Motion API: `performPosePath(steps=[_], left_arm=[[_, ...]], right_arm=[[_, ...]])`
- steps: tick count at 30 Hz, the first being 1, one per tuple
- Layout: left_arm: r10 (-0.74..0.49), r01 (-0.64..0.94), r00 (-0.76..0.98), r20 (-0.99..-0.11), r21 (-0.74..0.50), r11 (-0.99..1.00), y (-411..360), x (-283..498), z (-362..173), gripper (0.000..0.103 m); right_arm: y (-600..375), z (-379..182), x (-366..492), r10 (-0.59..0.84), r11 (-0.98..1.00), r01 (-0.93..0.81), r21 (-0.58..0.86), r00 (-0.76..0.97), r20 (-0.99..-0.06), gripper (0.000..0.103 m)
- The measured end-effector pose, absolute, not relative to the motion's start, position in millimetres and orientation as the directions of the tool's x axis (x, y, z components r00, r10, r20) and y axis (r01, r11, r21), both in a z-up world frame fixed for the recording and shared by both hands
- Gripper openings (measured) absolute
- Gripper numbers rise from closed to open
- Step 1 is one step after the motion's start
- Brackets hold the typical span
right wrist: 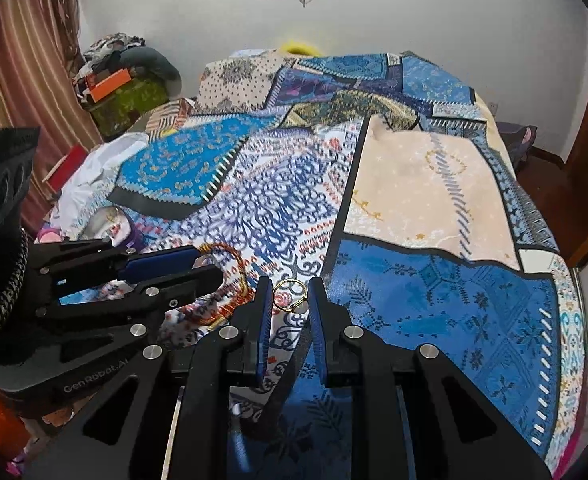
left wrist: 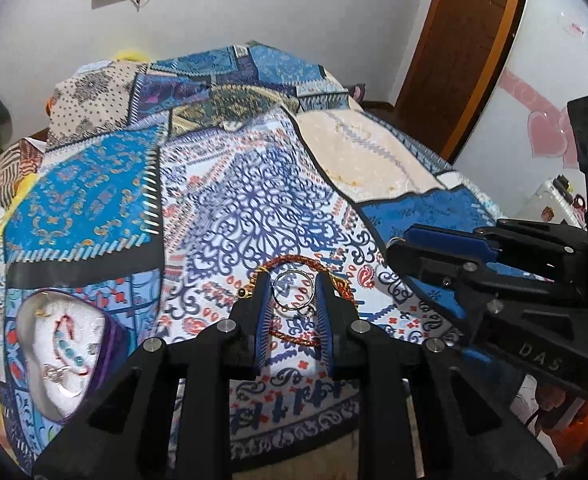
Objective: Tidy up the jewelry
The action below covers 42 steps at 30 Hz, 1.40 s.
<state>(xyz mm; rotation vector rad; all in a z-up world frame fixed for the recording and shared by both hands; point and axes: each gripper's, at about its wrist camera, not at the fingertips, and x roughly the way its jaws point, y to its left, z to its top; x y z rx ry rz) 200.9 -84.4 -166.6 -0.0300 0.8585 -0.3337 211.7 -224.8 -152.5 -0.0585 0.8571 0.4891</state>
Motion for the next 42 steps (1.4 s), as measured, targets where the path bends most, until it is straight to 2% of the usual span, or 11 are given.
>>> performPosePath(steps=[23,42], left_arm=[[-0.243,0.179,0.771,-0.589,-0.166,0.97,-5,134,-91,0.021],[-0.108,-0.001,0.801,-0.589,-0.181,0.983,90,103,-102,0.021]], right_arm=[[-165,-82,168,0.464,0.849,-0.518,0.105,0.636,-0.617,0.016],[-69,-85,158,0.589,0.736,-0.665,0.128,0.535,-0.605,0.016]])
